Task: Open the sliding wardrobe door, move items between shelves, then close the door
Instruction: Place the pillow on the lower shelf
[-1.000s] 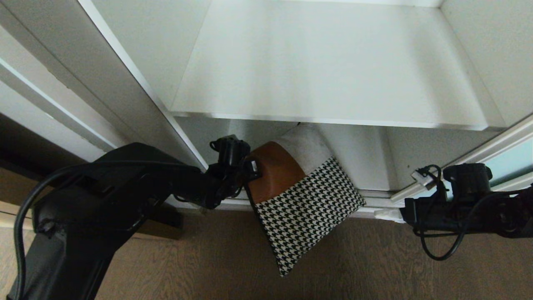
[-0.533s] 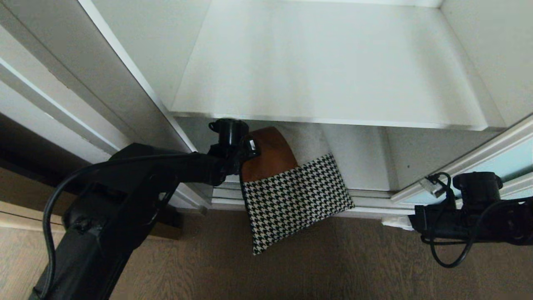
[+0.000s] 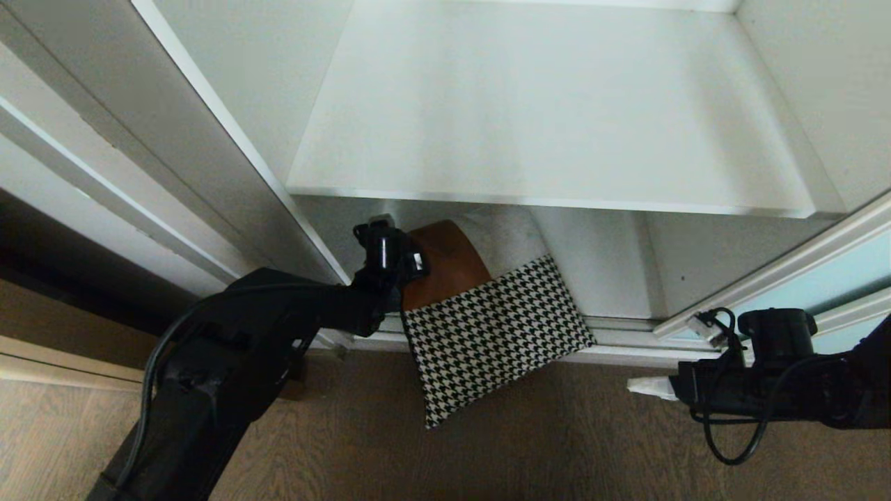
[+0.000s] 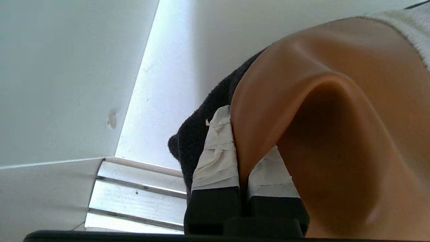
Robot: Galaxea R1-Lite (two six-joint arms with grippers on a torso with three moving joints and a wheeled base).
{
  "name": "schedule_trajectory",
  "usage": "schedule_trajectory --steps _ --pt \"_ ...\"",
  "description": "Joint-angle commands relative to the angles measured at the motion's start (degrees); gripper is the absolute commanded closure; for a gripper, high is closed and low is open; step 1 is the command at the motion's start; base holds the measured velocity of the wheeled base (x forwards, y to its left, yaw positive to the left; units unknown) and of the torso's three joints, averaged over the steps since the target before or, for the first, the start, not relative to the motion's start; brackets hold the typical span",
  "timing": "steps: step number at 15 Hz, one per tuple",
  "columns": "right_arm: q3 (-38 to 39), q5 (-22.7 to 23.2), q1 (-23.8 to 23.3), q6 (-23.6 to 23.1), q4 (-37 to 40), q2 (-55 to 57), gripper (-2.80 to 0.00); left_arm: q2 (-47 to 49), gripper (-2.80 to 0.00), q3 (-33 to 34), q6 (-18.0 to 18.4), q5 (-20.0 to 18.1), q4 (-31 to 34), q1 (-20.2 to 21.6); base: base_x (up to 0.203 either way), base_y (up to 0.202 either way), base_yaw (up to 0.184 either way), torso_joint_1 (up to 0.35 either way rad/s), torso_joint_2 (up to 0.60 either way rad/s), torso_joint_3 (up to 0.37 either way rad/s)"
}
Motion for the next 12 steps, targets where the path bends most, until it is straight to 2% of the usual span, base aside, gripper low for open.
schedule_trajectory --steps 1,4,6,8,10,12 --pt "0.09 0.02 0.47 -0.15 -0.56 0.98 0.00 1.12 0.00 0.03 0.25 0.17 -2.65 -0.03 0.000 0.000 0.000 0.000 0.00 0.000" --pt "2.21 -0.20 0.66 -0.18 -6.59 1.70 0.00 0.86 0.00 0.18 2.06 0.65 -9.14 -1.82 0.000 0.000 0.000 0.000 0.00 0.000" --pt "4.37 -0.27 1.15 -0.11 -10.30 1.77 0.00 1.31 0.00 0.77 7.84 1.52 -16.54 -4.49 0.000 0.000 0.000 0.000 0.00 0.000" --pt "5.76 -0.29 1.23 -0.20 -12.73 1.96 0.00 3.70 0.00 0.82 11.44 0.73 -19.57 -5.23 0.000 0.000 0.000 0.000 0.00 0.000" --pt "6.69 -0.29 1.52 -0.28 -14.35 2.30 0.00 4.88 0.00 0.82 11.86 -0.83 -20.00 -5.27 0.000 0.000 0.000 0.000 0.00 0.000" --pt "7.50 -0.29 1.52 -0.28 -16.82 2.90 0.00 6.04 0.00 0.82 11.78 -0.59 -19.70 -5.44 0.000 0.000 0.000 0.000 0.00 0.000"
